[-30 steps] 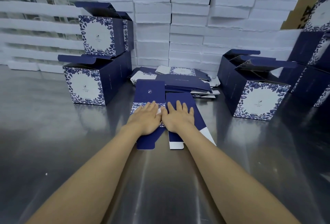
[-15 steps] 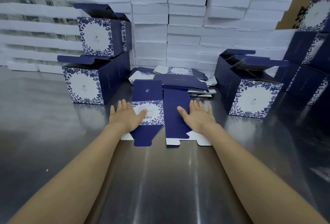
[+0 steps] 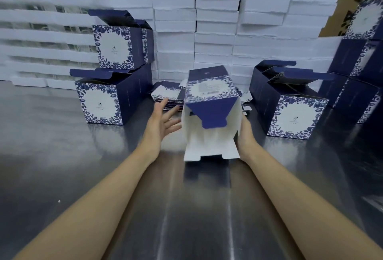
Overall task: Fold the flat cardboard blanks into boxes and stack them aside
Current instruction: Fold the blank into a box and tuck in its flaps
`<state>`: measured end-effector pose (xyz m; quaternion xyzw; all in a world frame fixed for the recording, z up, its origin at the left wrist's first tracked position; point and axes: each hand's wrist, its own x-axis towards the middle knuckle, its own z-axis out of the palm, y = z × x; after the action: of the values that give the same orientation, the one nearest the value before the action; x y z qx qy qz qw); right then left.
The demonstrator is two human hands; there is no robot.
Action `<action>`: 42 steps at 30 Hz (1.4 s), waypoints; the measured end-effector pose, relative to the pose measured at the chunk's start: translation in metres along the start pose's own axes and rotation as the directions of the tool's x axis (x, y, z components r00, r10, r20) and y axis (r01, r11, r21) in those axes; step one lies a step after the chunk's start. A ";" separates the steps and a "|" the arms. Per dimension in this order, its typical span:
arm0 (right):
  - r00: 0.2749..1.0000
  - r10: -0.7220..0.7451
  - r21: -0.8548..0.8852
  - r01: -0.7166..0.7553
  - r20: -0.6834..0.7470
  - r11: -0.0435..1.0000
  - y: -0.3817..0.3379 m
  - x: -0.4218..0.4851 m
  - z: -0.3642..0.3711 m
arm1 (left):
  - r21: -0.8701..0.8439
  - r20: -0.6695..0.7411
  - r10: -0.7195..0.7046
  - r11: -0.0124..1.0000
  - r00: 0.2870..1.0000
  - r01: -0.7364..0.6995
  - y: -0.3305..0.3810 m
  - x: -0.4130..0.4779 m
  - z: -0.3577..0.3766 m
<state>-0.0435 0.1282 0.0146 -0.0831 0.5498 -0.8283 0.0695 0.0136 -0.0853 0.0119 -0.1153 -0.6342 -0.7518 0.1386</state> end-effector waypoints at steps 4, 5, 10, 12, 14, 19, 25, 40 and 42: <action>0.998 0.022 0.174 -0.011 -0.064 0.985 -0.002 -0.003 0.002 | 0.284 0.189 0.025 0.955 0.982 -0.079 -0.008 -0.003 0.004; 0.999 0.035 0.169 -0.028 -0.039 0.985 -0.002 -0.002 0.003 | 0.347 0.241 0.003 0.933 0.970 -0.089 -0.010 -0.005 0.005; 0.996 -0.060 -0.023 0.058 -0.071 0.998 0.003 0.000 0.000 | 0.380 -0.007 -0.028 0.924 1.000 0.029 -0.016 0.000 0.010; 0.989 -0.147 -0.253 0.140 -0.008 0.957 0.005 -0.001 0.001 | 0.393 -0.169 0.026 0.918 0.985 0.043 -0.014 0.002 0.007; 0.971 -0.154 -0.553 0.230 0.181 0.801 0.007 -0.006 0.004 | 0.506 -0.268 0.136 0.862 0.954 0.020 -0.011 0.004 0.002; 0.941 -0.291 -0.598 0.335 0.173 0.728 0.014 -0.010 0.016 | 0.601 -0.219 0.189 0.799 0.957 -0.020 -0.012 0.005 -0.003; 0.892 -0.417 -0.284 0.360 -0.175 0.889 0.004 -0.009 0.012 | 0.217 -0.323 0.018 0.975 0.946 0.055 -0.008 0.008 -0.007; 0.560 -0.749 -0.669 0.711 0.353 0.217 0.013 -0.009 0.008 | -0.178 -0.429 -0.157 0.980 0.890 0.087 0.000 0.014 -0.014; 0.682 -0.596 -0.715 0.655 0.423 0.242 0.014 -0.012 0.005 | -0.214 -0.437 -0.167 0.974 0.884 0.078 -0.001 0.014 -0.017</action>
<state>-0.0299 0.1207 0.0032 -0.3427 0.7872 -0.4188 -0.2959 0.0000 -0.1025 0.0128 0.0905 -0.5155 -0.8224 0.2229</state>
